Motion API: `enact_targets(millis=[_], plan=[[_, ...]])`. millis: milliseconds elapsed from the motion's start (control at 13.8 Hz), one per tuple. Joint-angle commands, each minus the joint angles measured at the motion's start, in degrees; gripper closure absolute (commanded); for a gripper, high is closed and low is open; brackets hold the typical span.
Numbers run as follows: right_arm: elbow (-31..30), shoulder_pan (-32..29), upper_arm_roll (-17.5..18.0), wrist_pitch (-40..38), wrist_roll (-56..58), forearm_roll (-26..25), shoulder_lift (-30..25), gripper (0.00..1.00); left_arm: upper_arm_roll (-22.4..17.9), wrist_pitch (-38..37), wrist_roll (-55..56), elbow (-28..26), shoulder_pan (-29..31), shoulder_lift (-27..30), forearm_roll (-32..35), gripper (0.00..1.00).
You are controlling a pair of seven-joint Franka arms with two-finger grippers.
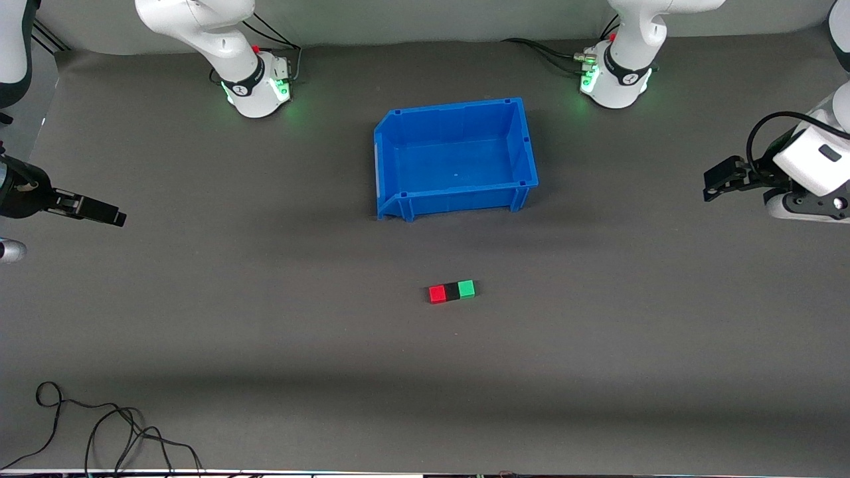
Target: Attach green and red cubes to black cube
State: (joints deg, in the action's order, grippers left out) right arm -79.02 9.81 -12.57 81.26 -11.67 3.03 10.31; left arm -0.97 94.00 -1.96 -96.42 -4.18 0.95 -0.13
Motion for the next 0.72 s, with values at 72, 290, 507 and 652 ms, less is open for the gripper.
enact_targets(millis=[72, 290, 507, 652], plan=[[-3.3, 0.6, 0.0, 3.0, 1.6, -0.7, -2.2, 0.01, 0.0, -1.5, -1.0, 0.1, -0.1, 0.9, 1.5, 0.00], [-5.8, -1.4, 1.7, 5.6, 1.6, -0.6, -3.5, 0.00, 0.0, -2.1, -1.1, 0.2, -0.1, 1.1, 1.5, 0.00], [-7.9, -8.9, 10.2, 6.4, 1.0, -1.2, -5.6, 0.01, -0.2, -0.9, -0.9, 0.2, 0.0, 1.3, 0.8, 0.00], [-12.0, -10.4, 11.0, 9.3, 1.0, -1.2, -8.3, 0.00, -0.2, -0.3, -0.2, 0.0, -0.1, 1.3, 0.7, 0.00]])
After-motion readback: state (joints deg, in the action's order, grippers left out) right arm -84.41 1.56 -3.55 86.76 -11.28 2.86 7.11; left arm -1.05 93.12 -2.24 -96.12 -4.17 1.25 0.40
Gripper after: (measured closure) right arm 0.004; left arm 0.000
